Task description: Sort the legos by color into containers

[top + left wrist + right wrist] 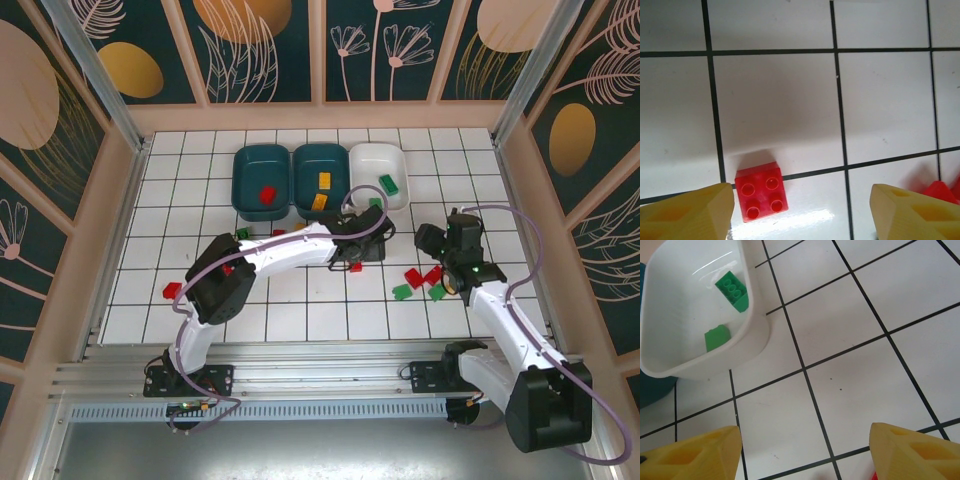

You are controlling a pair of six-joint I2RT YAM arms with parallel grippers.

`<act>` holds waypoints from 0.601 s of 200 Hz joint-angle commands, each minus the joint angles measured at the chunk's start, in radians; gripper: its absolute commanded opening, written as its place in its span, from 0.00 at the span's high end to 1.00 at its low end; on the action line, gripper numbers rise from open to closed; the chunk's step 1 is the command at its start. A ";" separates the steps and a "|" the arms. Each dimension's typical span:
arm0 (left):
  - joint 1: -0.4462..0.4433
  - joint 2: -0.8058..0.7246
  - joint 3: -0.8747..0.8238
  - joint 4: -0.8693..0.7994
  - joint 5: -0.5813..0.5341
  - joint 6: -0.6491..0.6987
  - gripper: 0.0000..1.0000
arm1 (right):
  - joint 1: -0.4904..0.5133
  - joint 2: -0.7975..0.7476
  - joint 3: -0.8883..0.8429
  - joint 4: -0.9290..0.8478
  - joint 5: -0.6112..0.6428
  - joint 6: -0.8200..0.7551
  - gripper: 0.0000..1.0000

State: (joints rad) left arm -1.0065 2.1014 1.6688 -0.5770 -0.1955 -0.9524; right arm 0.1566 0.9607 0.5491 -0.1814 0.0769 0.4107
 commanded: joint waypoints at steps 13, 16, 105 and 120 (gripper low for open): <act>-0.003 0.061 0.021 -0.086 -0.052 0.026 0.30 | -0.020 -0.034 -0.013 0.029 -0.030 0.017 0.31; -0.002 0.063 0.020 -0.087 -0.054 0.027 0.30 | -0.021 -0.036 -0.014 0.029 -0.031 0.017 0.31; -0.002 0.160 0.039 -0.070 -0.036 0.078 0.54 | -0.023 -0.030 -0.022 0.042 -0.057 0.017 0.31; -0.002 0.148 0.033 -0.071 -0.060 0.090 0.62 | -0.022 -0.030 -0.020 0.042 -0.057 0.017 0.31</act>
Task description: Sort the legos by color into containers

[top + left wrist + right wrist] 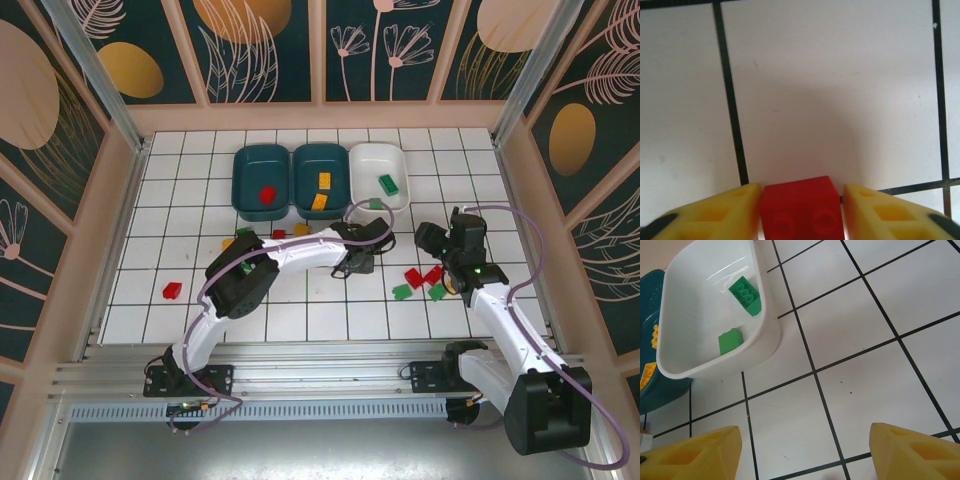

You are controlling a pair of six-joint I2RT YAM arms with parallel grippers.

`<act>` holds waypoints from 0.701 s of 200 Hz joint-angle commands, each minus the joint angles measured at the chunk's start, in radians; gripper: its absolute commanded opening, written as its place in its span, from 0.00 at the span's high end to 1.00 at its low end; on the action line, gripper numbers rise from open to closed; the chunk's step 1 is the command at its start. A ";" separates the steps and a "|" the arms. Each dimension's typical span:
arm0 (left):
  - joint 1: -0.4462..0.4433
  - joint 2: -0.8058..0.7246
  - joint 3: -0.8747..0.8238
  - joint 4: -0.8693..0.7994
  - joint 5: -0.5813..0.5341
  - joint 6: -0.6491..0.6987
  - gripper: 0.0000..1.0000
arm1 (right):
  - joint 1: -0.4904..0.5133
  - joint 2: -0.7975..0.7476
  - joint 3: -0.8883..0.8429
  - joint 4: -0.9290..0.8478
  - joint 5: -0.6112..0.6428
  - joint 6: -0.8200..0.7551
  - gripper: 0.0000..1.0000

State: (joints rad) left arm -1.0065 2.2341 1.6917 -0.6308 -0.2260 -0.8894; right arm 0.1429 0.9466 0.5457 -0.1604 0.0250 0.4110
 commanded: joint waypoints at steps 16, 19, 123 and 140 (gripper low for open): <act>-0.002 -0.004 0.010 -0.029 -0.061 0.045 0.71 | -0.009 -0.013 -0.013 0.021 -0.006 0.017 0.31; -0.002 -0.009 0.009 -0.032 -0.067 0.049 0.72 | -0.008 -0.013 -0.012 0.021 -0.005 0.017 0.31; 0.408 -0.430 -0.185 0.045 -0.072 0.237 0.79 | 0.015 0.092 0.025 0.049 -0.087 0.060 0.33; 0.500 -0.387 -0.159 0.041 -0.069 0.267 0.79 | 0.041 0.128 0.040 0.041 -0.078 0.063 0.33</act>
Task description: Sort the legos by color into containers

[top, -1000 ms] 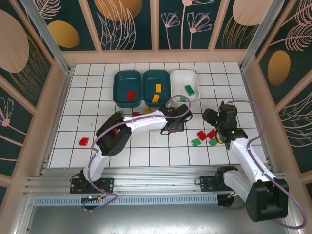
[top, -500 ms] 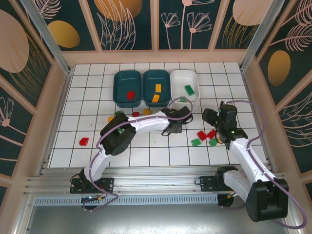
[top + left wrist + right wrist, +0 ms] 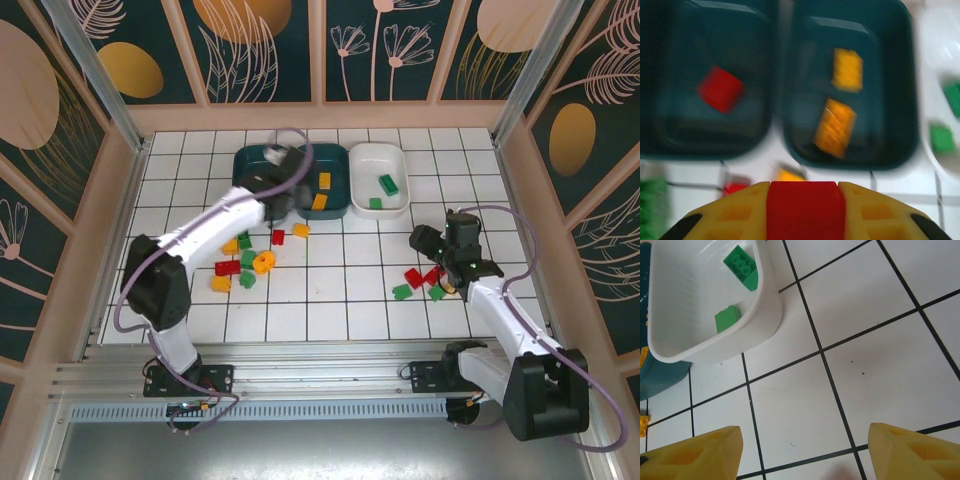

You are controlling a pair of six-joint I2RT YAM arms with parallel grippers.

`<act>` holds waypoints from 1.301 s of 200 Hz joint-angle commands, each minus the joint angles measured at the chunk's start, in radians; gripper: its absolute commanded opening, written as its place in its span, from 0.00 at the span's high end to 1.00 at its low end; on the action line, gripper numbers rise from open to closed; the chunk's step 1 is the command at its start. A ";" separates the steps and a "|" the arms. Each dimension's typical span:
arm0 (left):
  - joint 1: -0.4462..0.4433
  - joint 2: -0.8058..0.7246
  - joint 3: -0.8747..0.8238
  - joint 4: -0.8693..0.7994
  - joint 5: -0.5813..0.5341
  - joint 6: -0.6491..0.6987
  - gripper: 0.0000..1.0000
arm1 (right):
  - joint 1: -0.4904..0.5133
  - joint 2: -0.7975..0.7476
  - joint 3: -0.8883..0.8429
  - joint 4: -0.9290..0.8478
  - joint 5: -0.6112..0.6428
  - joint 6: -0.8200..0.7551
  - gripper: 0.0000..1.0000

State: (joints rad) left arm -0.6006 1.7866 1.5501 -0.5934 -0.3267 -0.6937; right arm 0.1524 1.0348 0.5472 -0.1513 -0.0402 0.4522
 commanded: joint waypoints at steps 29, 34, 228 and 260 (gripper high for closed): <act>0.215 0.152 0.029 0.026 0.083 0.088 0.80 | 0.067 0.075 0.055 0.014 0.008 0.026 0.32; 0.232 0.167 0.038 0.031 0.095 0.091 0.80 | 0.072 0.076 0.058 0.010 0.009 0.026 0.32; 0.273 -0.623 -0.738 0.480 0.439 -0.070 0.02 | 0.299 0.075 0.094 -0.434 0.151 0.405 0.28; 0.274 -0.751 -0.866 0.482 0.533 -0.084 0.01 | 0.338 0.051 0.022 -0.485 0.105 0.560 0.28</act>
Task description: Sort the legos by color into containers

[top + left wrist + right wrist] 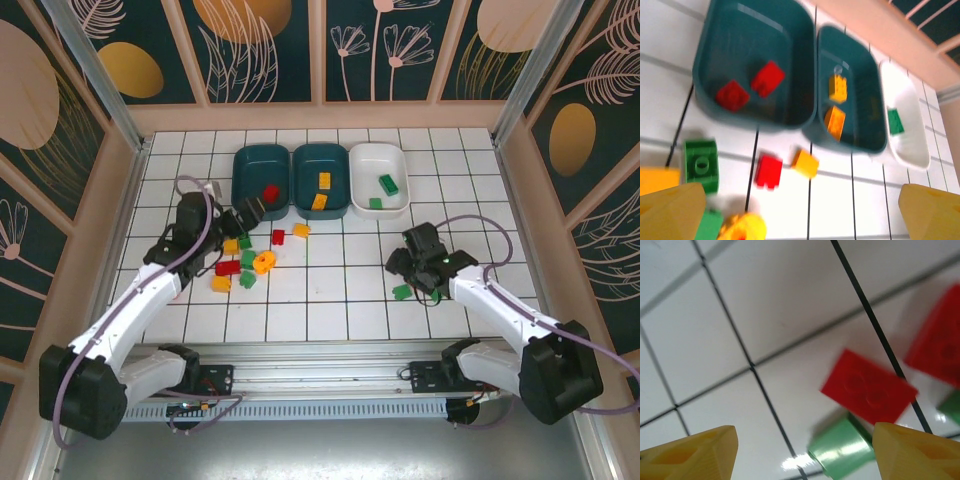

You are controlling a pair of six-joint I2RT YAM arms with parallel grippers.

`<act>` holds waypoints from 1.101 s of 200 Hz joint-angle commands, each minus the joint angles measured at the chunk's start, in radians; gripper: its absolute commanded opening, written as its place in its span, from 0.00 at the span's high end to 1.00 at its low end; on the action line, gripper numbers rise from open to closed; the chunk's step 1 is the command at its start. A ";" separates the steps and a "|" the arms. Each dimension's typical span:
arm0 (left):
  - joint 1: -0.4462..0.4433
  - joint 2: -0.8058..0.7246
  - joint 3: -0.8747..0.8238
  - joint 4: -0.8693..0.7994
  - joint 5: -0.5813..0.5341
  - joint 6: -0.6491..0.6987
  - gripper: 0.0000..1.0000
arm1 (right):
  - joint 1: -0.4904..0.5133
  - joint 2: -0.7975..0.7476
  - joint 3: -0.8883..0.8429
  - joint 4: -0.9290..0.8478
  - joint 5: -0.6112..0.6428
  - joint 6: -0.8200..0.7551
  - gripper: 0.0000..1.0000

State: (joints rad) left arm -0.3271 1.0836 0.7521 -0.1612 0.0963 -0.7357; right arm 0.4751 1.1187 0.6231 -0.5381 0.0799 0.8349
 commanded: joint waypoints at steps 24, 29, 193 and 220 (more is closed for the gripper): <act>0.000 -0.103 -0.108 0.045 0.114 -0.025 0.02 | 0.029 -0.057 -0.098 -0.093 -0.055 0.251 0.27; -0.001 -0.108 -0.107 0.041 0.115 -0.019 0.01 | 0.031 -0.054 -0.103 -0.084 -0.060 0.259 0.27; 0.000 -0.153 -0.152 0.027 0.180 -0.009 0.01 | 0.040 0.217 -0.079 0.107 -0.060 0.213 0.56; 0.000 -0.124 -0.144 0.024 0.181 -0.005 0.02 | 0.043 0.235 -0.075 0.142 -0.095 0.197 0.63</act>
State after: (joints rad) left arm -0.3271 0.9436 0.6094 -0.1524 0.2653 -0.7494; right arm 0.5041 1.2907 0.5728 -0.6075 0.0322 1.0500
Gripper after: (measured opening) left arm 0.985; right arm 0.394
